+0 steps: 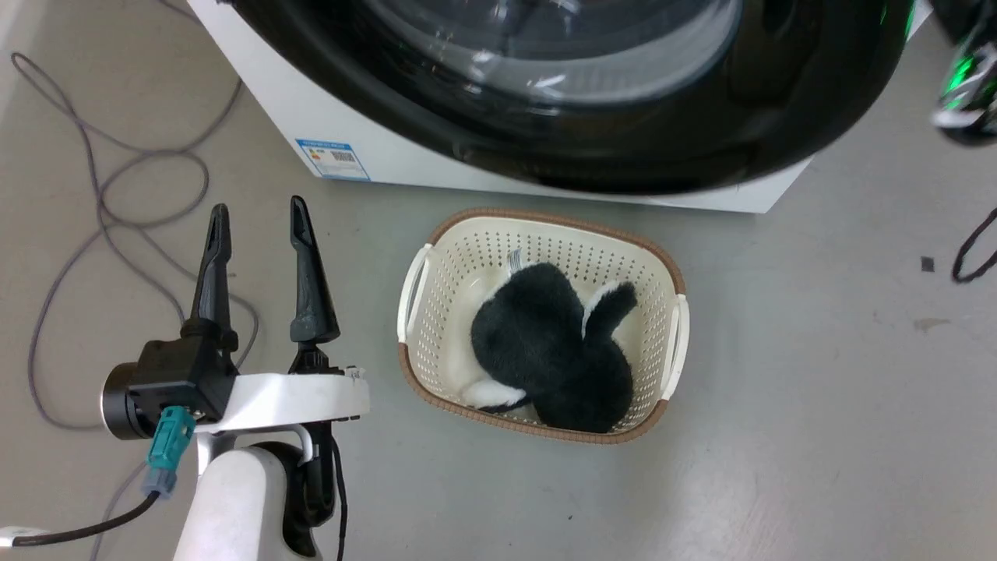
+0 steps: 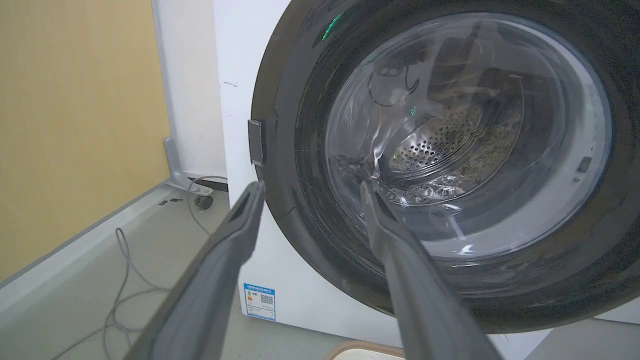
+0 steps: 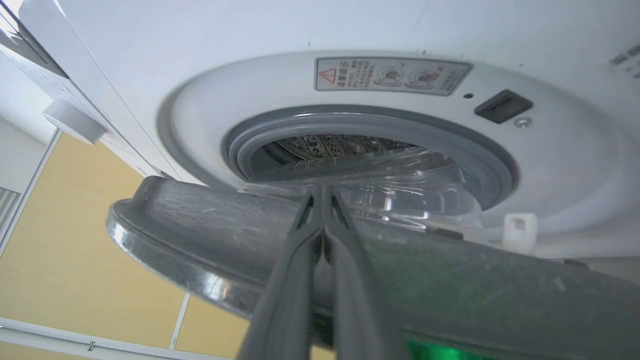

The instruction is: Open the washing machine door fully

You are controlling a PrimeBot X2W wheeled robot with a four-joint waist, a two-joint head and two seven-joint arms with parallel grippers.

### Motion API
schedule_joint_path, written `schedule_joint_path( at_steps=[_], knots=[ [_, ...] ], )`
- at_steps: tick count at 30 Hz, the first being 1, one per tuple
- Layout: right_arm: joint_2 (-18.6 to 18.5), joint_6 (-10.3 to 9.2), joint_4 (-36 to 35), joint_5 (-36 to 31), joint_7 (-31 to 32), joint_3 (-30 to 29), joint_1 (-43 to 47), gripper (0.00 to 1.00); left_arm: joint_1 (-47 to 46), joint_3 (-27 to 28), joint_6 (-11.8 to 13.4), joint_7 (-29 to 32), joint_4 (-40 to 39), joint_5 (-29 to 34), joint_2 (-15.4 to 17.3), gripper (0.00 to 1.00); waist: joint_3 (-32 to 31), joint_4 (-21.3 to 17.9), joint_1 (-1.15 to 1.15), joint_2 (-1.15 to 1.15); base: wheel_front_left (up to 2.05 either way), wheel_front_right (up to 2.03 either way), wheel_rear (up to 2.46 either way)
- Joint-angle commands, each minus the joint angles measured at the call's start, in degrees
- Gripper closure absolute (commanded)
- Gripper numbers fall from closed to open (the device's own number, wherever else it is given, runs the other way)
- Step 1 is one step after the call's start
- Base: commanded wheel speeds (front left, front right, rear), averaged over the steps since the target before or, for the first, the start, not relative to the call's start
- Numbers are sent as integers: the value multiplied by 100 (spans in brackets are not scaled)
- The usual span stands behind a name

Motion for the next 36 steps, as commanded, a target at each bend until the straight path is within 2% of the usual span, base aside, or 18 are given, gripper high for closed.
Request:
schedule_joint_path(
  at_steps=[1, 11, 28, 36],
  knots=[
    [102, 6, -23, 5, 53, 63, 135, 100, 52, 19, -12, -30, 16, 34, 7, 0, -37, -18, 0, 0, 0, 0, 0],
    [223, 6, -341, 98, 329, 267, 778, 100, 248, 87, -47, -30, 78, 75, 7, 0, -382, -142, 0, 0, 0, 0, 0],
    [454, 6, -1357, 311, 904, 724, 2020, 100, 612, 187, -125, -30, 155, 173, 7, 0, -956, -262, 0, 0, 0, 0, 0],
    [573, 6, -1896, 413, 1113, 930, 2609, 100, 841, 255, -322, -30, 297, 393, 7, 0, -1173, -205, 0, 0, 0, 0, 0]
  ],
)
